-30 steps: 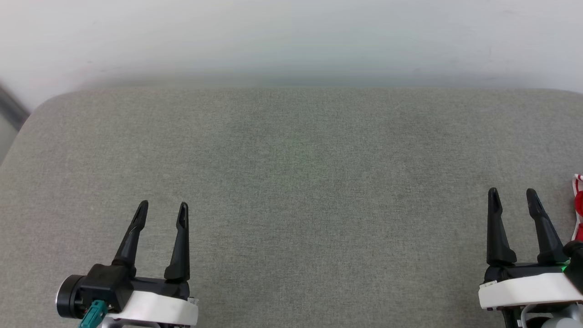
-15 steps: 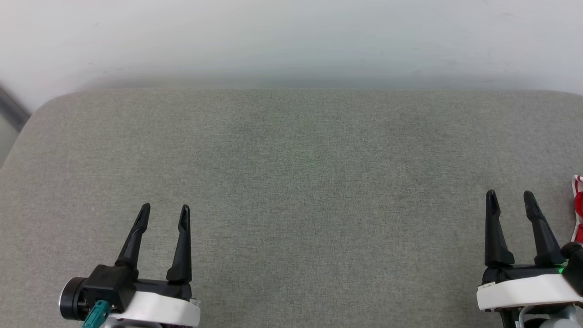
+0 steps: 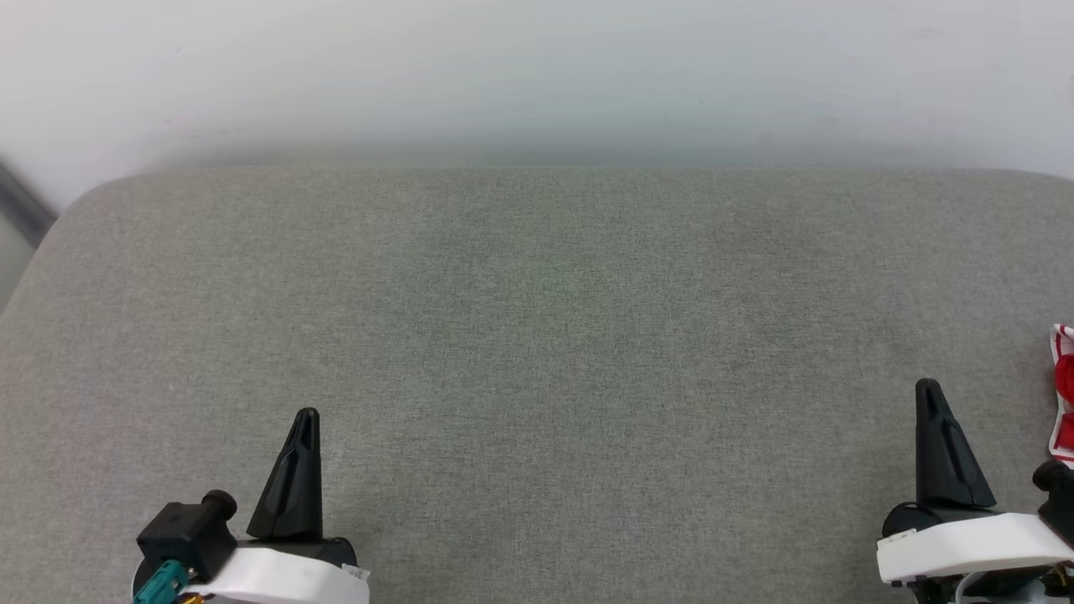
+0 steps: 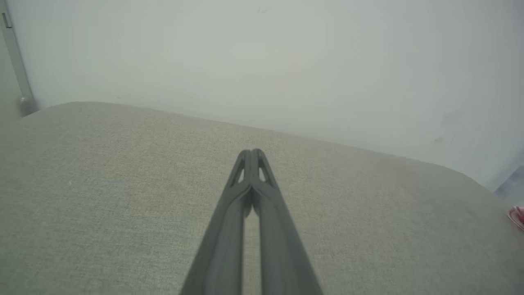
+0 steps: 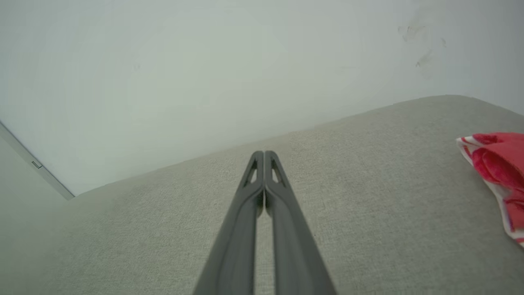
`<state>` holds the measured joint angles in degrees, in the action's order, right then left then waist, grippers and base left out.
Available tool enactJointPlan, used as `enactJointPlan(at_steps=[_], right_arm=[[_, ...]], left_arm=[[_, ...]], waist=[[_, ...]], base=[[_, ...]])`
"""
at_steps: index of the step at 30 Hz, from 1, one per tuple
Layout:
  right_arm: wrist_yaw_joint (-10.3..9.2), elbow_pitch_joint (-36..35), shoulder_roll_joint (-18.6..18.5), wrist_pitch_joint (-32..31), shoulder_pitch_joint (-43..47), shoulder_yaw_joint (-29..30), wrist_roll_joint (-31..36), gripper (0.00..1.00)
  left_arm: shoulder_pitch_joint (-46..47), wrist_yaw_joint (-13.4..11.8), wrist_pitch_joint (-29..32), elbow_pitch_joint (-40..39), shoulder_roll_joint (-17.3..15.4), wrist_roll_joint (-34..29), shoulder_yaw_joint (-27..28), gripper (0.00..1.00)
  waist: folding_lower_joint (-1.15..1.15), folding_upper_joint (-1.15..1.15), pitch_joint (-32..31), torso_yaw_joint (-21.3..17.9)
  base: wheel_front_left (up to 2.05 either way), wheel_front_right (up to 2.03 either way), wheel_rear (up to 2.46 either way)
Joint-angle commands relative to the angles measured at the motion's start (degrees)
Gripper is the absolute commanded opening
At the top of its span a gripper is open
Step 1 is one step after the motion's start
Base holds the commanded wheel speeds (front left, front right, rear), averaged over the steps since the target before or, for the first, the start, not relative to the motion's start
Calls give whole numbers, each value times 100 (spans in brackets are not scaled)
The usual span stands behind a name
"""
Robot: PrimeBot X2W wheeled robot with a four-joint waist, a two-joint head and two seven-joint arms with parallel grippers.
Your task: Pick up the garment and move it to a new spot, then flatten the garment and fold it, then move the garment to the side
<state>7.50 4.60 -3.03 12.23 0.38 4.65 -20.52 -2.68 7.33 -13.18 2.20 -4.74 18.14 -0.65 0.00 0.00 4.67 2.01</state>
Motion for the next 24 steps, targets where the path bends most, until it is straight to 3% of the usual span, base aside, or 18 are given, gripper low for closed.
enactJointPlan(at_steps=[1,24], right_arm=[[1,-39,-42,-51,-106,-15,-322,0],[0,238,-102,-503,-283,-49,-2380,0]], left_arm=[[149,-9,47,-32,-39,320,21,0],[397,10,483,353,-93,2496,69,0]], waist=[[0,0,-7,-3],[0,0,-92,-41]], base=[[0,0,0],[0,0,0]])
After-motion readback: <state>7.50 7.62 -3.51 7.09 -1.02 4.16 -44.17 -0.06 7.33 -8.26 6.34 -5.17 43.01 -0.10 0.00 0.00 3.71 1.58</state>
